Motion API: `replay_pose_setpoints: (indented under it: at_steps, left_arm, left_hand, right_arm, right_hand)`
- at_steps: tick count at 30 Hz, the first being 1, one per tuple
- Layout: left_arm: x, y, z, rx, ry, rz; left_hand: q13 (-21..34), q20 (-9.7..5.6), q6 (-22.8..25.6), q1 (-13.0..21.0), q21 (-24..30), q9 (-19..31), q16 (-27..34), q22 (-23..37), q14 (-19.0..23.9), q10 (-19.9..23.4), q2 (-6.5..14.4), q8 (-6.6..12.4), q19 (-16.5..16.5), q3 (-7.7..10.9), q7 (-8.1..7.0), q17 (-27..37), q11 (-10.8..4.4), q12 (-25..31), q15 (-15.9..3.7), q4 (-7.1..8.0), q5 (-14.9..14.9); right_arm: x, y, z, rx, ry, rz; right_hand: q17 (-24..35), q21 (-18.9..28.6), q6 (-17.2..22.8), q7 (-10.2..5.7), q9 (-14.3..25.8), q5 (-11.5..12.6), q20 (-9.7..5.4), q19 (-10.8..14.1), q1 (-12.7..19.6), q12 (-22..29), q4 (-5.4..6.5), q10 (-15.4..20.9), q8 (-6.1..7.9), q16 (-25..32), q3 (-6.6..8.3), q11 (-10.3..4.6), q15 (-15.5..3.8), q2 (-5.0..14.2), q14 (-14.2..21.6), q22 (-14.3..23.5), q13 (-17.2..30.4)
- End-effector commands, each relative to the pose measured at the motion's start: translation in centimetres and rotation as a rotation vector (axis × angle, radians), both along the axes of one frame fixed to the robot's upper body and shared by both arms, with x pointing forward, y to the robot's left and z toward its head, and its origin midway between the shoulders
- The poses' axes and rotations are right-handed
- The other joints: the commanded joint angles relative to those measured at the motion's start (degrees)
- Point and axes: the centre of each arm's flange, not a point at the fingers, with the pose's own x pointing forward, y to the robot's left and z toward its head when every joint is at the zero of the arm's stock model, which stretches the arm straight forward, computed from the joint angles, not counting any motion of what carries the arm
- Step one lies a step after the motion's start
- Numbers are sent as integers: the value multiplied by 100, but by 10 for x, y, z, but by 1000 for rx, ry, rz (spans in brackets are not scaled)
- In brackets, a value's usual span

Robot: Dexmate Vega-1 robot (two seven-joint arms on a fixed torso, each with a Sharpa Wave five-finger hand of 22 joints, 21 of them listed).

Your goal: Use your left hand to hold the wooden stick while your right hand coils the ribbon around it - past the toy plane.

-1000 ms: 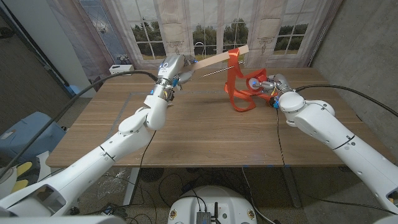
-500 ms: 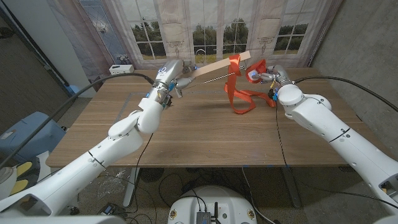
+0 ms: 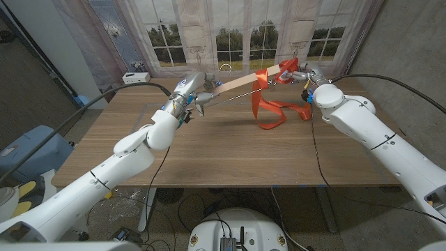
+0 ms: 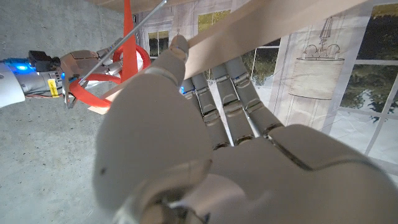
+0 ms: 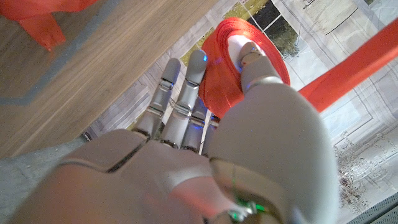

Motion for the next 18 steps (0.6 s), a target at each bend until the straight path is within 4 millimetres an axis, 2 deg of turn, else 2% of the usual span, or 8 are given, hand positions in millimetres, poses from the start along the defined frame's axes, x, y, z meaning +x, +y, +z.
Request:
replay_pose_setpoints:
  at_steps: [1,9,18]
  left_arm:
    - [12,1,1,60,104,24]
    - [21,-5,5,117,135,74]
    - [28,-15,13,190,155,131]
  left_hand:
    - [24,-399,105,85,35,479,5,13,657,156,138,0,-41,472,-52,21,-141,-19,-1300,112,158]
    - [39,-397,117,87,48,493,-6,12,651,160,130,-15,-58,484,-49,40,-149,-37,-1301,108,157]
    - [47,-396,119,82,64,505,-12,13,655,174,131,-34,-71,494,-45,58,-132,-53,-1297,114,156]
  right_arm:
    - [-8,5,32,-26,-20,64]
    - [-13,16,56,-77,-41,75]
    - [-16,24,70,-105,-52,98]
  right_hand:
    - [24,38,1307,448,255,0,-12,2,-2,1687,176,1483,29,-11,230,-58,-56,268,-45,11,1016]
    - [30,63,1308,456,261,-7,-12,-5,-3,1696,172,1500,23,-4,233,-49,-52,271,-45,9,1014]
    - [25,89,1312,453,263,-14,-12,-14,-3,1701,167,1504,15,-1,236,-50,-55,272,-43,7,1014]
